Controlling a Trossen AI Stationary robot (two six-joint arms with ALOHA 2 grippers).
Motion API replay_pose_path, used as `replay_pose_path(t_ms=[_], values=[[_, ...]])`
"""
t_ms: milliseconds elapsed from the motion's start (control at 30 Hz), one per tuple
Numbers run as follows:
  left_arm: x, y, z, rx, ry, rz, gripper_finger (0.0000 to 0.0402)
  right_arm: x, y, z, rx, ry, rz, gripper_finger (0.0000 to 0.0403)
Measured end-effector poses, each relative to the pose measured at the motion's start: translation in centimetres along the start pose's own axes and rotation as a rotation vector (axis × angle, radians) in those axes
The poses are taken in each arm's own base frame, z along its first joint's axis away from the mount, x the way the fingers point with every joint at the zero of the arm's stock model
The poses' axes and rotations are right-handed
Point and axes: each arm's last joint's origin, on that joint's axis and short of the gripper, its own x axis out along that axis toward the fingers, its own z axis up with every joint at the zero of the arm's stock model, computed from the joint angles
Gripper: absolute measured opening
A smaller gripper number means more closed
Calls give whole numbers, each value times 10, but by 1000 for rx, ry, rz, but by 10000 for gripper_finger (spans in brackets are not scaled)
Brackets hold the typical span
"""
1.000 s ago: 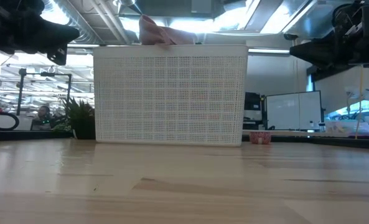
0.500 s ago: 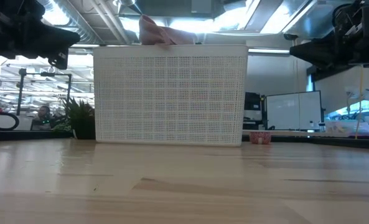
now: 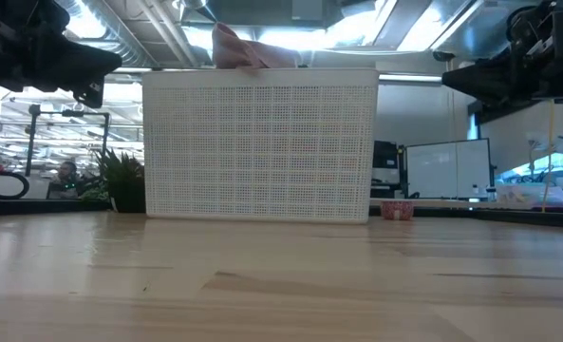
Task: Sort clothes
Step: Return to Home Position
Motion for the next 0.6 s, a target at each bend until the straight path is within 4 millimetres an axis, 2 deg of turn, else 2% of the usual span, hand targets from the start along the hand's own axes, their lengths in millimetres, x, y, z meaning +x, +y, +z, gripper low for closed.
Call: replay_pose_path(t_ms=[600], values=[[0, 0, 0, 0, 0, 0, 1, 0, 0, -7, -22, 66, -6, 8]])
